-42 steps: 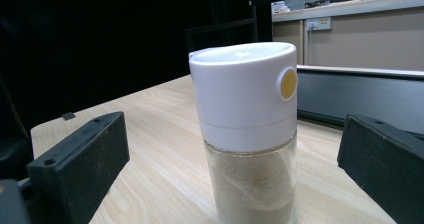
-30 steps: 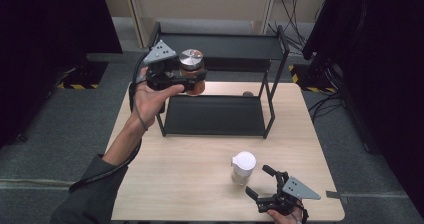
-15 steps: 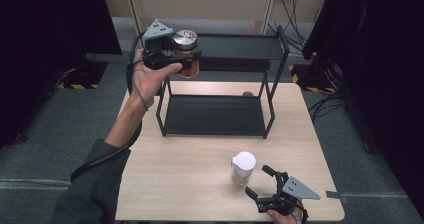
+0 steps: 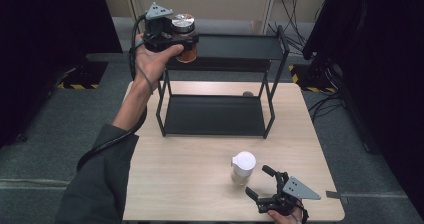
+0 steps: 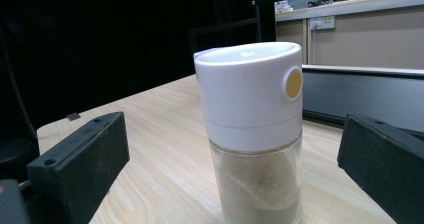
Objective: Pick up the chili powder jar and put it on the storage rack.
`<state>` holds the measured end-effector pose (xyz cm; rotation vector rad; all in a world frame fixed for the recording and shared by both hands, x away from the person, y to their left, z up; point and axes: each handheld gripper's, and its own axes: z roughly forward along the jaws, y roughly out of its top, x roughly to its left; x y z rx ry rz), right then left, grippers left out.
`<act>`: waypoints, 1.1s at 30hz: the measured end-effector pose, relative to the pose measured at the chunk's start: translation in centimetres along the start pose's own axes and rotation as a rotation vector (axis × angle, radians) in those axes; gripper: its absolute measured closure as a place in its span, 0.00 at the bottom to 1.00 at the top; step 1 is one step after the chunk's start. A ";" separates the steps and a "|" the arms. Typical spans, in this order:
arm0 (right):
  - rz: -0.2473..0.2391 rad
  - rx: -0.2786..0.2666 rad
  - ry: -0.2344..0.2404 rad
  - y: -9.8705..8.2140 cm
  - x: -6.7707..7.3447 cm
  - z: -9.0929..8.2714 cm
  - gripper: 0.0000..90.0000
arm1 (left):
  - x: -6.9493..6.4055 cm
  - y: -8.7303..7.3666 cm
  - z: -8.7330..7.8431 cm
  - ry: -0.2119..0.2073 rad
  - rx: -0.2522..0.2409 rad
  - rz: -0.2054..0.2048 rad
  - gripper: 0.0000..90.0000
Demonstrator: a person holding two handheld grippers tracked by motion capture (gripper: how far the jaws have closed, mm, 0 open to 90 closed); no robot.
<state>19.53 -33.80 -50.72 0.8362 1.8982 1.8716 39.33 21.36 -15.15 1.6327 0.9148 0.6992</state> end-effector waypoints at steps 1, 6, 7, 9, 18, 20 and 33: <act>0.000 0.000 0.000 0.0 0.0 0.0 0.00 | 0.0 0.1 0.2 0.008 0.001 -0.004 0.34; -0.001 -0.001 0.004 0.0 0.0 0.0 0.00 | 0.0 0.4 1.3 0.038 0.010 -0.002 0.34; -0.001 -0.001 0.004 0.0 0.0 0.0 0.00 | 0.0 0.4 1.3 0.038 0.010 -0.002 0.34; -0.001 -0.001 0.006 0.0 0.0 0.0 0.00 | 0.1 0.4 1.6 0.045 0.002 -0.013 0.34; 0.005 -0.003 0.012 0.0 0.0 0.0 0.00 | 0.4 0.6 3.4 0.099 -0.003 -0.025 0.34; 0.006 -0.003 0.013 0.0 0.0 0.0 0.00 | 0.3 0.6 3.9 0.115 0.007 -0.016 0.34; 0.007 -0.005 0.017 -0.1 0.0 0.0 0.00 | 0.5 -0.2 5.3 0.124 -0.003 -0.032 0.34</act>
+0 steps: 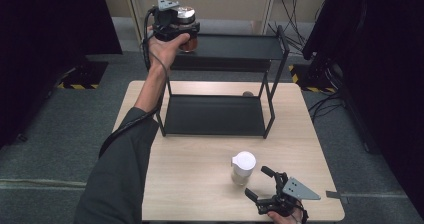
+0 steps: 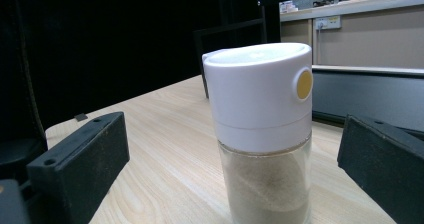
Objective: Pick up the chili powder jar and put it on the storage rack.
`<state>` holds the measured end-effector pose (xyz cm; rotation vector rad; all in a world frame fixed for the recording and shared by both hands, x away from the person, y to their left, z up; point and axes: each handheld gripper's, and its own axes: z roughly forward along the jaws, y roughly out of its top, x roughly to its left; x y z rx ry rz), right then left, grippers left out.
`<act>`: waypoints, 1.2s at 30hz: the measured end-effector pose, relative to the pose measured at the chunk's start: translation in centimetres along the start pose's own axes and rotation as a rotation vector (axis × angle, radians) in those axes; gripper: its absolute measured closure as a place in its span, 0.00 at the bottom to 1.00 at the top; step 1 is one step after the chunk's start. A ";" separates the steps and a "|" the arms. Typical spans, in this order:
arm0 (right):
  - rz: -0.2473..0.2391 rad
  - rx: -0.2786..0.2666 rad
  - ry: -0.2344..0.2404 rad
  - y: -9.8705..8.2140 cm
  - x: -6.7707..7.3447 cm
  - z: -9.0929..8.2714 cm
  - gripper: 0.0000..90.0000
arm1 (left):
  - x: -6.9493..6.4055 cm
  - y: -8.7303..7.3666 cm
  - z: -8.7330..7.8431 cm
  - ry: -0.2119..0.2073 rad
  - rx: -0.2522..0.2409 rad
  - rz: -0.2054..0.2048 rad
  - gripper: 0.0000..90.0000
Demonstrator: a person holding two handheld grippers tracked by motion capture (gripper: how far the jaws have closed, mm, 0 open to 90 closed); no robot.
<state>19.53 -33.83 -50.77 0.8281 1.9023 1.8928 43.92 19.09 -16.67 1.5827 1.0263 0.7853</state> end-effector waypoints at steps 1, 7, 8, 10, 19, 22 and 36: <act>0.000 -0.001 0.000 0.0 0.0 0.0 0.00 | 0.0 -0.1 0.0 0.000 -0.001 0.000 0.34; 0.001 0.000 0.001 0.0 0.0 0.0 0.00 | -0.2 -0.2 0.6 0.008 0.015 0.013 0.34; 0.001 0.000 0.001 0.0 0.0 0.0 0.00 | -0.2 -0.3 0.7 0.006 0.015 0.012 0.34; 0.003 0.000 0.002 0.0 0.0 0.0 0.00 | -0.3 -0.4 0.8 0.005 0.019 0.014 0.34; 0.001 -0.002 0.004 0.0 0.0 -0.1 0.00 | -0.3 -0.9 1.2 0.001 0.012 0.008 0.34; 0.002 -0.001 0.004 0.0 0.0 0.0 0.00 | -0.2 -1.1 1.2 0.000 0.003 0.008 0.34; 0.003 0.006 0.005 0.1 0.1 0.1 0.00 | -0.8 -1.9 0.9 0.026 -0.022 -0.057 0.06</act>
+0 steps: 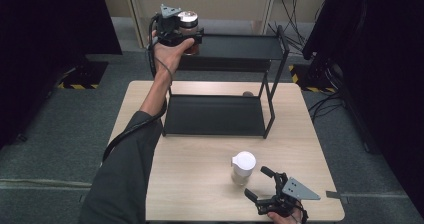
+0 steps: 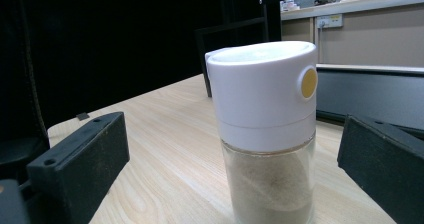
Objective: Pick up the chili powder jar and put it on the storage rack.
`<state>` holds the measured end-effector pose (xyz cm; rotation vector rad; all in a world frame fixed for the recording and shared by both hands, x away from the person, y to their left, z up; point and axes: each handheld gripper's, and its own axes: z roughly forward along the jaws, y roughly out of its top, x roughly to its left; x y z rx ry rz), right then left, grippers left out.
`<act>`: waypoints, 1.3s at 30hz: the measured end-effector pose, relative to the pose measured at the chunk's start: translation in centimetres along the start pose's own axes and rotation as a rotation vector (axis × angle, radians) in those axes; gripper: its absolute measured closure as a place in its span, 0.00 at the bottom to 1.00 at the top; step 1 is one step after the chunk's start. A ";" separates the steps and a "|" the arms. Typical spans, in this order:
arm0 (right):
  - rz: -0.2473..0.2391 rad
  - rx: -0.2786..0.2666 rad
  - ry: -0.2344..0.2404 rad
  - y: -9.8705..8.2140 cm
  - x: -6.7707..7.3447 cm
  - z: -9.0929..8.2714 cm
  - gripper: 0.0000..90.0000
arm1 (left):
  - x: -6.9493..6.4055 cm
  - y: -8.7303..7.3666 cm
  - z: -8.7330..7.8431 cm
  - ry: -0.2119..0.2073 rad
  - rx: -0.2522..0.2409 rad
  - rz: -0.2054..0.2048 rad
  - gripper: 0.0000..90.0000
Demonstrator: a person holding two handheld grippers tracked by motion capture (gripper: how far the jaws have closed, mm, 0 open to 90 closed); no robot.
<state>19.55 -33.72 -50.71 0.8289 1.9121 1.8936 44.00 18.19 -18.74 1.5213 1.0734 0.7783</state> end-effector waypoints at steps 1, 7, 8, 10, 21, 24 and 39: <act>0.000 0.000 0.000 0.0 0.0 0.0 0.00 | -0.1 0.0 -0.1 0.006 0.002 -0.008 0.03; 0.001 0.005 -0.001 0.0 0.0 0.1 0.00 | 0.7 -0.9 -0.5 -0.003 -0.007 -0.047 0.00; 0.002 0.007 -0.001 0.0 0.0 0.1 0.00 | 0.8 -1.1 -0.6 -0.005 -0.009 -0.051 0.00; 0.002 0.006 -0.001 0.0 0.0 0.1 0.00 | 1.0 -1.3 -0.8 -0.013 -0.012 -0.052 0.00; -0.001 0.010 -0.001 0.1 0.1 0.2 0.00 | 0.9 -2.0 -2.9 -0.080 -0.028 -0.024 0.00; -0.001 0.009 -0.002 0.1 0.1 0.1 0.00 | 0.7 -2.3 -3.5 -0.091 -0.027 -0.017 0.01; -0.003 0.012 -0.003 0.1 0.1 0.2 0.00 | 0.9 -5.4 -6.5 -0.183 -0.076 0.005 0.01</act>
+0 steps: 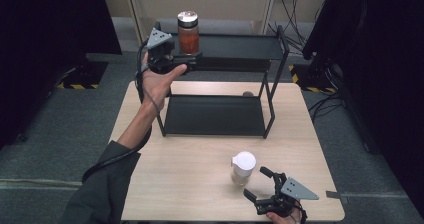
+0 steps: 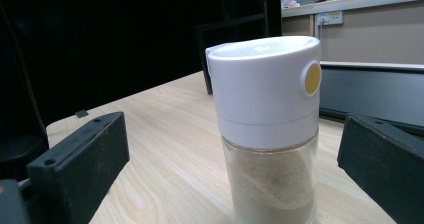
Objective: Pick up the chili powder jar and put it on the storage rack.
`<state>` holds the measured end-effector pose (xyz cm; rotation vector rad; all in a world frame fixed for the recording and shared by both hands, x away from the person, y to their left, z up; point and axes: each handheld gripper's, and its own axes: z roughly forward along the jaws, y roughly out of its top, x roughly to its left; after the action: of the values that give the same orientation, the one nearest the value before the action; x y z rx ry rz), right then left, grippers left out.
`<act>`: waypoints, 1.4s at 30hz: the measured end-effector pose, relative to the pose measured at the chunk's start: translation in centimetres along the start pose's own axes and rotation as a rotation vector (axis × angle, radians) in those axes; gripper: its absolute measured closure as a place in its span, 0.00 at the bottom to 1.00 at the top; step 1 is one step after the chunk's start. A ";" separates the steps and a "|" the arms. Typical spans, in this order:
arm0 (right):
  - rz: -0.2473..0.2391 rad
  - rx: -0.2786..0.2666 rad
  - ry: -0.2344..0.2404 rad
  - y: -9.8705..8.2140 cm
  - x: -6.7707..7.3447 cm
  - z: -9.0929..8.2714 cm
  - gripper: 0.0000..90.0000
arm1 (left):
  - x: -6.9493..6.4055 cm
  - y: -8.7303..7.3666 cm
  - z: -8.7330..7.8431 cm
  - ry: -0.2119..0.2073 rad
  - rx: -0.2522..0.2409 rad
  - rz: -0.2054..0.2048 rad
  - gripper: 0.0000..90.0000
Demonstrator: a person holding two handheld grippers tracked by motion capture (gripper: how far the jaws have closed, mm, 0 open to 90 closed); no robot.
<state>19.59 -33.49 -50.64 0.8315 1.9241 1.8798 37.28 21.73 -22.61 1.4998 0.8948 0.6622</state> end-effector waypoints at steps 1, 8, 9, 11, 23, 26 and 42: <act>-0.001 -0.001 0.001 0.0 0.0 0.0 0.00 | 0.1 -0.5 -0.5 -0.016 -0.012 -0.005 0.01; 0.002 0.000 0.000 0.0 0.0 0.0 0.00 | -0.2 -2.1 -1.5 -0.063 -0.034 0.003 0.01; 0.000 -0.001 0.000 0.0 0.0 0.0 0.00 | -0.2 -2.4 -1.6 -0.070 -0.039 0.001 0.01; 0.002 -0.001 0.000 0.0 0.0 0.0 0.00 | -0.2 -2.8 -1.9 -0.082 -0.048 -0.002 0.01; 0.003 -0.002 -0.001 0.0 0.0 0.0 0.00 | -0.6 -5.6 -2.8 -0.148 -0.041 -0.014 0.01; 0.004 -0.002 -0.002 0.0 0.0 0.0 0.00 | -0.6 -6.0 -3.0 -0.155 -0.043 -0.009 0.01; 0.003 -0.001 -0.001 0.0 0.0 0.0 0.00 | -0.8 -9.8 -5.1 -0.231 -0.053 -0.012 0.01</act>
<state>19.59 -33.48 -50.68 0.8356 1.9217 1.8820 31.06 23.79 -31.60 1.4883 0.7035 0.4884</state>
